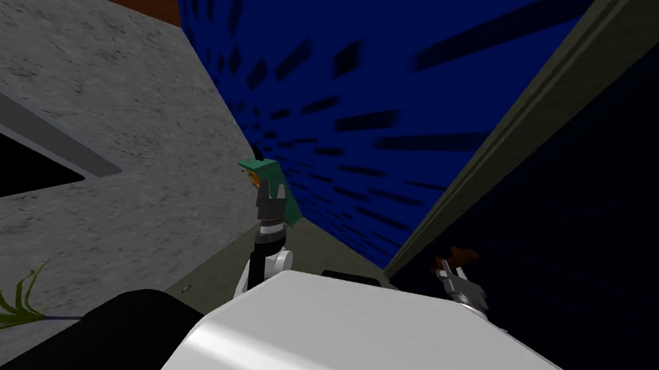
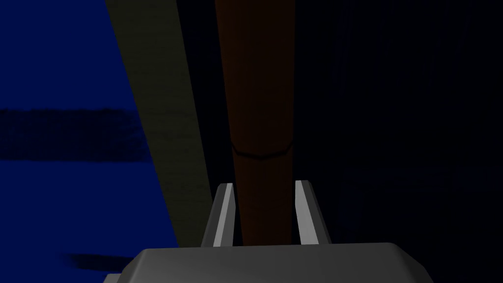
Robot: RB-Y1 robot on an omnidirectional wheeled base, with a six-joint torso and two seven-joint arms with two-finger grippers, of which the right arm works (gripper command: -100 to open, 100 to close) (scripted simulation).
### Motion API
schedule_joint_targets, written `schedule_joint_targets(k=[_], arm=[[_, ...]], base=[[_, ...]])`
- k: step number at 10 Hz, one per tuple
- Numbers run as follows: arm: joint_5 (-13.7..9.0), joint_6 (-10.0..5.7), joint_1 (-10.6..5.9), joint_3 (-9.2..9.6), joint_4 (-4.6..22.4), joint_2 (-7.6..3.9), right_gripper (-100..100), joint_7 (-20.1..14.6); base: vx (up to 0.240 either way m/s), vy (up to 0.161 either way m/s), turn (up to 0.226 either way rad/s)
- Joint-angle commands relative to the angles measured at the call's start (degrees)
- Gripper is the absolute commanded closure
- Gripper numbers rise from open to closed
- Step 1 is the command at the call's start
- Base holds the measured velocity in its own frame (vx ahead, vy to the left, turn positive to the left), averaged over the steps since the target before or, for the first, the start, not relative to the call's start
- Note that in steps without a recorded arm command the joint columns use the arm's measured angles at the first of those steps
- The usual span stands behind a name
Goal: Pull the door open
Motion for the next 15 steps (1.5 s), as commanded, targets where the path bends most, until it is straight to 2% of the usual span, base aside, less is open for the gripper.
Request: schedule_joint_targets(k=[1, 4, 5, 6, 13, 14, 15], arm=[[1.2, -0.84, 0.64, 1.74, -0.5, -0.61, 100, -0.6], [2.8, -1.89, 1.08, 4.1, -1.3, -1.48, 100, -1.4], [2.5, -1.59, 0.95, 3.66, -1.3, -1.26, 100, -1.1], [3.3, -2.28, 1.19, 5.01, -1.3, -1.7, 100, -1.7], [6.0, -5.14, 1.7, 9.36, -1.2, -3.77, 100, -4.1], [6.4, -5.46, 1.76, 9.84, -1.2, -4.0, 100, -4.4], [6.1, -5.02, 1.77, 9.37, -1.7, -4.04, 100, -3.9]], base=[[-0.22, -0.002, 0.071], [-0.244, -0.027, 0.06], [-0.106, 0.011, 0.016], [-0.116, -0.02, 0.087], [-0.201, -0.026, 0.076], [-0.228, -0.021, 0.072], [-0.104, -0.008, 0.019]])
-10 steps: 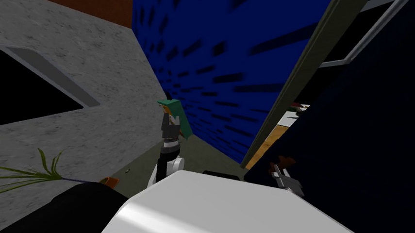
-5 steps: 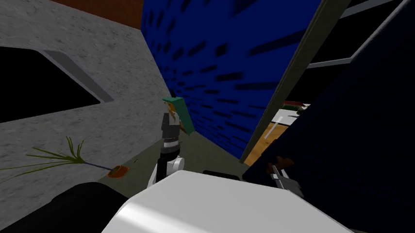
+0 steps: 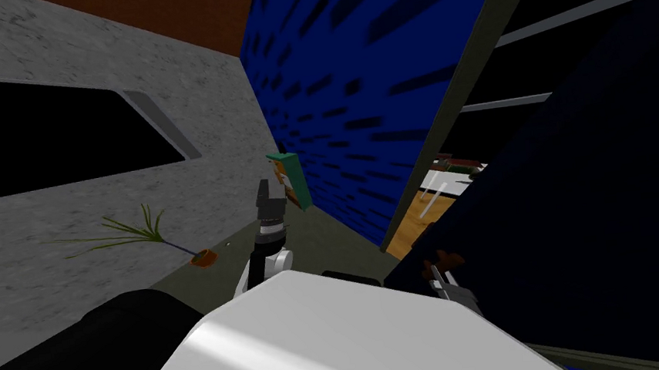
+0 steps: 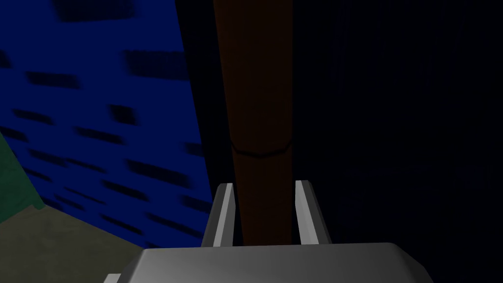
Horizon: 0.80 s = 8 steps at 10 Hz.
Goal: Pull the door open
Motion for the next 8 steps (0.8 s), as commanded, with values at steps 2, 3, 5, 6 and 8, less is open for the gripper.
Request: schedule_joint_targets(k=[2, 3, 5, 6, 8], arm=[[0.5, -1.04, -0.16, 1.06, 0.9, -0.51, 100, -1.2], [0.7, -1.46, -0.22, 1.49, 1.3, -0.72, 100, -1.6], [1.3, -2.59, -0.39, 2.64, 2.3, -1.27, 100, -2.9], [1.5, -3.01, -0.46, 3.07, 2.7, -1.48, 100, -3.4], [2.0, -3.96, -0.6, 4.04, 3.6, -1.95, 100, -4.4]], base=[[-0.188, -0.029, 0.138], [-0.194, 0.002, 0.132], [-0.248, -0.037, 0.162], [-0.246, -0.041, 0.139], [-0.25, -0.041, 0.124]])
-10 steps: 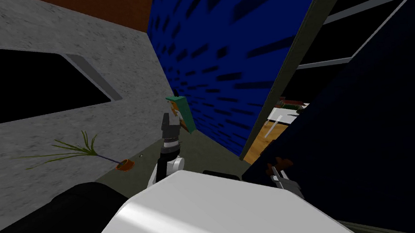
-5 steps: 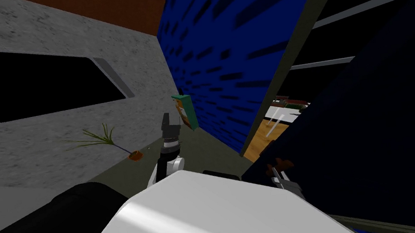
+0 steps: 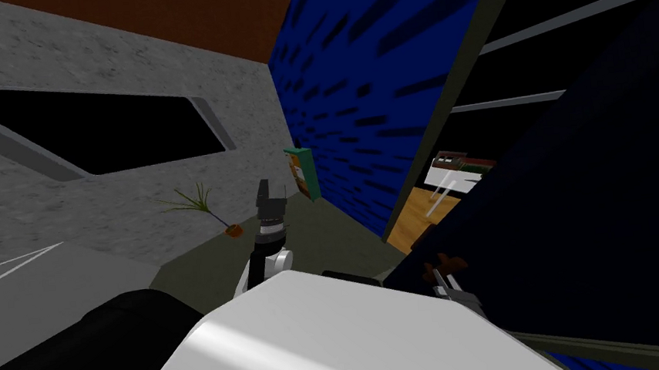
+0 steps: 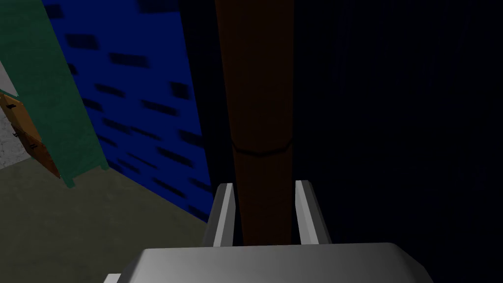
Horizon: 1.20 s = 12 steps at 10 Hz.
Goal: Pull the door open
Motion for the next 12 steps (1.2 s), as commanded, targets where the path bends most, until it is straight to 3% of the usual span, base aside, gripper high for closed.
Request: schedule_joint_targets(k=[1, 9, 12], arm=[[0.0, 0.0, 0.0, 0.0, 0.0, 0.0, 100, 0.0], [1.3, -3.82, -1.17, 4.08, 4.2, -1.51, 100, -4.3], [1.6, -4.03, -1.66, 4.41, 5.2, -1.52, 100, -5.0]], base=[[-0.103, -0.026, 0.032], [-0.235, -0.035, 0.145], [-0.161, -0.032, 0.101]])
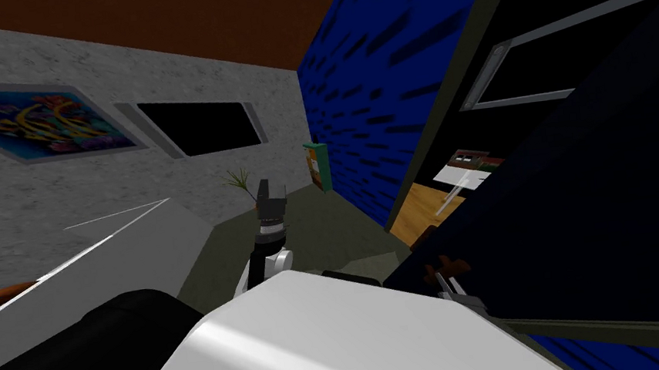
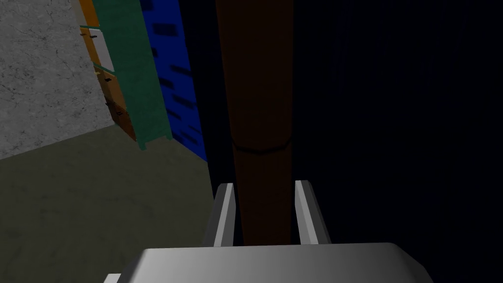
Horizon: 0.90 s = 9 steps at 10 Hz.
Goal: Pull the door open
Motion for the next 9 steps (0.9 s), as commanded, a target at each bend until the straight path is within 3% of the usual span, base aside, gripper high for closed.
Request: schedule_joint_targets(k=[1, 9], arm=[[0.3, -0.38, -0.18, 0.45, 0.6, -0.07, 100, -0.6], [1.1, -1.74, -1.41, 2.01, 3.2, -0.41, 100, -2.9]], base=[[-0.204, -0.04, 0.121], [-0.188, -0.042, 0.112]])
